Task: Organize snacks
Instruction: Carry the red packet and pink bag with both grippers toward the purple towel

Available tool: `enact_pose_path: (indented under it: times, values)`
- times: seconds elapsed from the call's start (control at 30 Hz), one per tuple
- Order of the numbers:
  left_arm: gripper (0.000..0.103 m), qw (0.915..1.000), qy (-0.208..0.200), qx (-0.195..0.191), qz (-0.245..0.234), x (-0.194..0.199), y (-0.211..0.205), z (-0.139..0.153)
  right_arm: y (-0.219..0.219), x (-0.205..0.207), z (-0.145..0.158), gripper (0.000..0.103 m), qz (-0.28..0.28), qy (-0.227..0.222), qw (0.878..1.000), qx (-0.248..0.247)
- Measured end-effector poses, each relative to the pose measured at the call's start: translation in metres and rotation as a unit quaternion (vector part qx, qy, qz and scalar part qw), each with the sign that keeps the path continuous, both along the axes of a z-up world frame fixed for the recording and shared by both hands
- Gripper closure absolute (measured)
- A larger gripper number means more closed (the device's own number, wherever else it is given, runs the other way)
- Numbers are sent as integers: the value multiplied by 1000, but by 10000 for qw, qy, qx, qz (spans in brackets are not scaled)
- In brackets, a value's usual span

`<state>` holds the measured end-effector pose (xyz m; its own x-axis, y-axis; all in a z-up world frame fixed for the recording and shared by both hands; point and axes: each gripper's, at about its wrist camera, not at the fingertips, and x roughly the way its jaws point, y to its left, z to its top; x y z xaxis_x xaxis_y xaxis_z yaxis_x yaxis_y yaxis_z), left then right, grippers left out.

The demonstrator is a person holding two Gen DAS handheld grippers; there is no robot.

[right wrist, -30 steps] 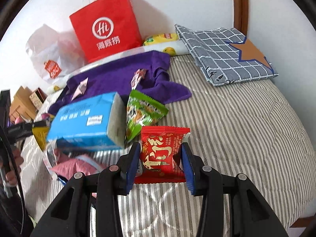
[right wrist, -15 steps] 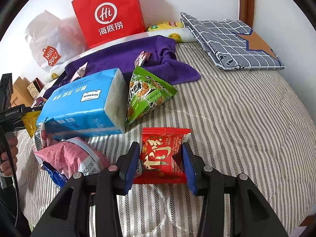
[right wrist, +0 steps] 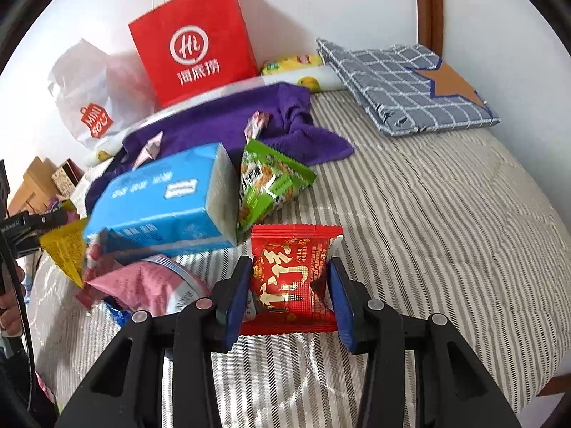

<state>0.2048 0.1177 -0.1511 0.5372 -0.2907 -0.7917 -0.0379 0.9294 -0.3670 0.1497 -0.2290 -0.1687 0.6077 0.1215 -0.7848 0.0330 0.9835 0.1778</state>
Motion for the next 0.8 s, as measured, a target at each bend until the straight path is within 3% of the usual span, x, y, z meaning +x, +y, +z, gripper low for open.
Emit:
enact_pose_path:
  times: [0.47, 0.8]
  values:
    - [36, 9991, -387, -108, -159, -45, -6, 38, 5, -31, 50, 60, -24, -456, 9989, 47]
    - [36, 9963, -658, -46, -545, -69, -38, 66, 16, -45, 82, 60, 105, -725, 9973, 67]
